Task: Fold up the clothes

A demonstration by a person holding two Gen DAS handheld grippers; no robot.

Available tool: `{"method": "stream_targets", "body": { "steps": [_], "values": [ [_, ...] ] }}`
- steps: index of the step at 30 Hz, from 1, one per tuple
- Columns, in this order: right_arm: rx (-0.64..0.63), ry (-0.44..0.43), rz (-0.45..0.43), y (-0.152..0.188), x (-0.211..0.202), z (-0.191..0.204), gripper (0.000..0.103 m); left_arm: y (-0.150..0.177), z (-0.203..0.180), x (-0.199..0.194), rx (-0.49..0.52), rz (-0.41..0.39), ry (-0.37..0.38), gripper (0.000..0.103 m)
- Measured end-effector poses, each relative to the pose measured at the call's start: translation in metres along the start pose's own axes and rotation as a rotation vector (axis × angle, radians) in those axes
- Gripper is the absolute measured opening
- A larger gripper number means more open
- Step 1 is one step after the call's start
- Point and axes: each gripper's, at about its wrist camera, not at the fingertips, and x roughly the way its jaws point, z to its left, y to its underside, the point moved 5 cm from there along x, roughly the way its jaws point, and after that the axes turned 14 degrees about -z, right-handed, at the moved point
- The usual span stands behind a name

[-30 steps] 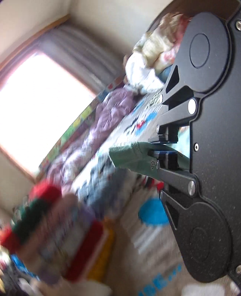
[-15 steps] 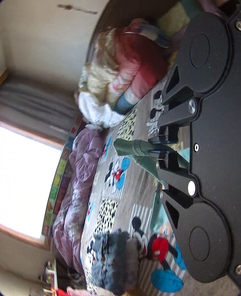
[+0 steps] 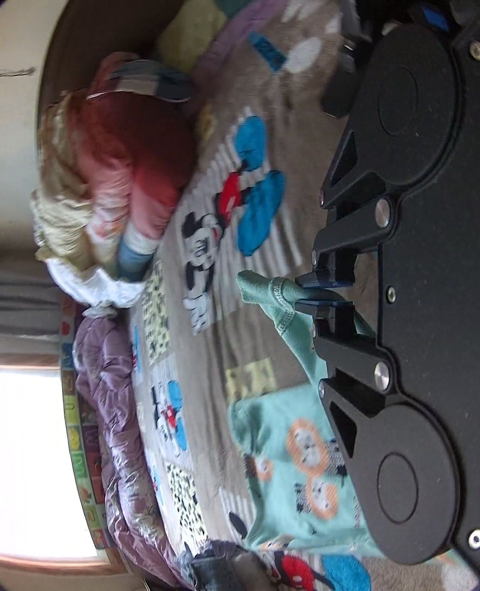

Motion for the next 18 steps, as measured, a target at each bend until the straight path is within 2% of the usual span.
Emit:
{"method": "stream_targets", "body": {
  "steps": [2, 4, 5, 6, 9, 12, 13, 14, 18],
  "values": [
    [-0.013, 0.011, 0.007, 0.0, 0.001, -0.002, 0.053, 0.013, -0.004, 0.008, 0.016, 0.038, 0.016, 0.004],
    [-0.025, 0.022, 0.015, 0.0, 0.002, -0.003, 0.055, 0.025, -0.004, 0.015, 0.01, 0.09, 0.054, 0.013],
    [-0.032, 0.027, 0.018, 0.0, 0.003, -0.004, 0.057, 0.029, -0.006, 0.015, -0.009, 0.108, 0.085, 0.023],
    [-0.038, 0.033, 0.022, -0.001, 0.003, -0.005, 0.059, 0.029, -0.008, 0.011, -0.032, 0.106, 0.111, 0.028],
    [-0.057, 0.049, 0.033, -0.001, 0.005, -0.007, 0.06, 0.018, 0.01, -0.021, -0.067, 0.046, 0.11, 0.028],
    [-0.101, 0.079, 0.092, 0.014, 0.013, -0.006, 0.061, 0.005, 0.036, -0.057, -0.103, -0.022, 0.087, 0.03],
    [-0.117, 0.09, 0.113, 0.019, 0.015, -0.006, 0.061, 0.002, 0.05, -0.072, -0.124, -0.047, 0.069, 0.033],
    [-0.132, 0.1, 0.134, 0.024, 0.018, -0.006, 0.064, -0.001, 0.063, -0.086, -0.146, -0.071, 0.049, 0.043],
    [-0.151, 0.146, 0.196, 0.045, 0.029, -0.006, 0.068, 0.008, 0.12, -0.138, -0.207, -0.135, -0.056, 0.046]
  ]
}}
